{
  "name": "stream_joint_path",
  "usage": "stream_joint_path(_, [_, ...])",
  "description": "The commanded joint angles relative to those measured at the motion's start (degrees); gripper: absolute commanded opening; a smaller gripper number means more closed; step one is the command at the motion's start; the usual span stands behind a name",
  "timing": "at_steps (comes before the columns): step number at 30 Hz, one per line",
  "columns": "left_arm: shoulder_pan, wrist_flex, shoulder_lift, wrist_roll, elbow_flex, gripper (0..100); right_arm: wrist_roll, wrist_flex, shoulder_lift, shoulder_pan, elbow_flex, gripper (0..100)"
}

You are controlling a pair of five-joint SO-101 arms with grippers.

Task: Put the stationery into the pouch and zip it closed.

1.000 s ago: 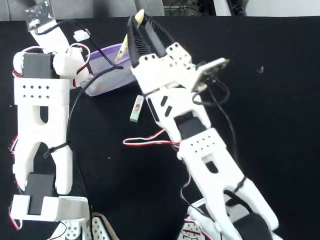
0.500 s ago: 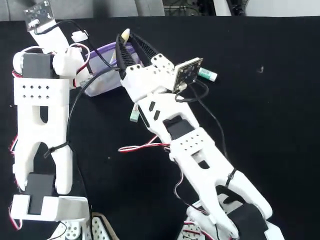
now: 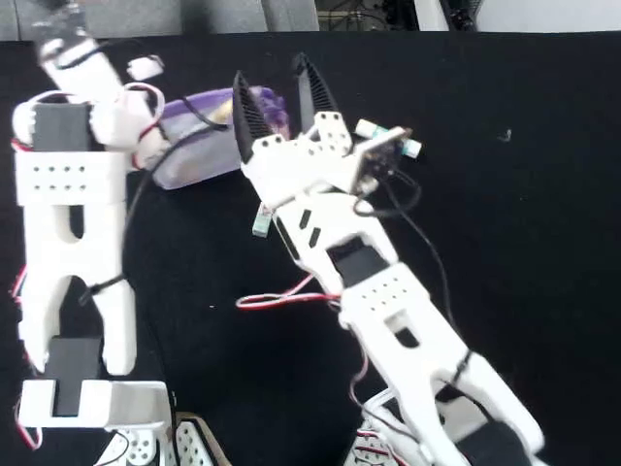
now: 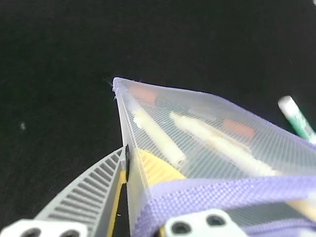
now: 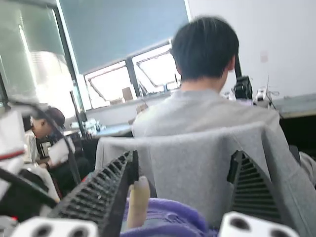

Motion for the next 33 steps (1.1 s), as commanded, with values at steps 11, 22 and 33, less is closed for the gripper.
stream_joint_path(11, [-7.16,0.26,-2.29,6.77,-6.64,3,8.26,12.48,-23.96,0.09,0.40,29.3])
stream_joint_path(22, [-6.55,1.05,-2.20,6.33,-6.02,3,13.80,28.57,-24.31,5.98,-9.54,29.3])
stream_joint_path(33, [-14.11,-6.86,-2.20,6.68,3.47,3,9.93,42.11,-24.31,7.56,-6.02,29.2])
